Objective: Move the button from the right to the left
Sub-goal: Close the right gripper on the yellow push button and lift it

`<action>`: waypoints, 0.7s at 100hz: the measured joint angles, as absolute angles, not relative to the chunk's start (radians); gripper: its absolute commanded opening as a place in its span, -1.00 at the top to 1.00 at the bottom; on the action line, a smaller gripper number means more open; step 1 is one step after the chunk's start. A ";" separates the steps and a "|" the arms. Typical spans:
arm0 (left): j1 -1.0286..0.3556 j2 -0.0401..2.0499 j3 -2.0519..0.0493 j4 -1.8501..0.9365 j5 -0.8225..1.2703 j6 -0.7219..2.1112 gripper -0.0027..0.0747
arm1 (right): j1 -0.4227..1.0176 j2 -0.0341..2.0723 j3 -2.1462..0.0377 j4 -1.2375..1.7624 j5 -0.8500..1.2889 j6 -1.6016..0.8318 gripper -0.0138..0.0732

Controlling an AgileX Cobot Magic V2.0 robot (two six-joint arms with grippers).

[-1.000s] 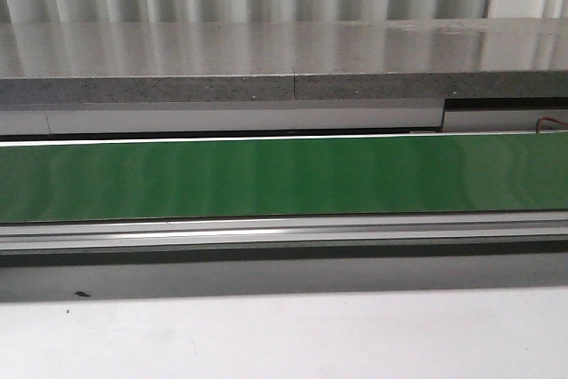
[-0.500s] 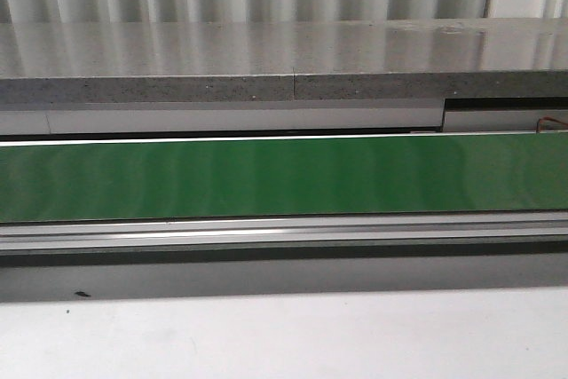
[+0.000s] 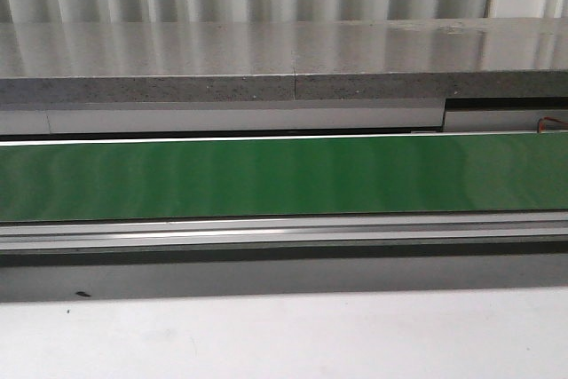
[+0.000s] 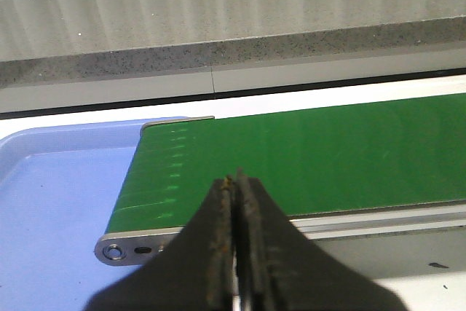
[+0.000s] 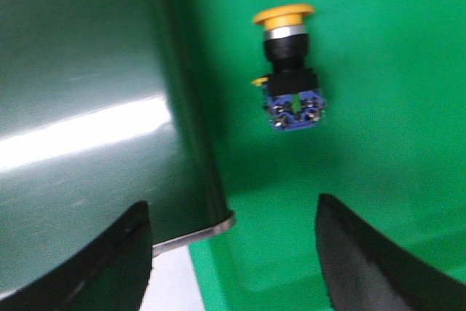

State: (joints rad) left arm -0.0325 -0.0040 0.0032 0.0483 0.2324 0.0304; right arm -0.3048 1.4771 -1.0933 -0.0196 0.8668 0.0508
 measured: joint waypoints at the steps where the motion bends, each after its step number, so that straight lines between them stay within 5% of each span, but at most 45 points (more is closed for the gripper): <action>1: -0.033 -0.004 0.003 0.048 0.232 0.030 0.99 | -0.309 1.486 -1.097 -0.020 0.867 0.051 -0.44; 70: -0.033 -0.004 0.003 0.048 0.232 0.030 0.99 | -0.416 1.820 -1.161 -0.023 0.791 0.013 -0.44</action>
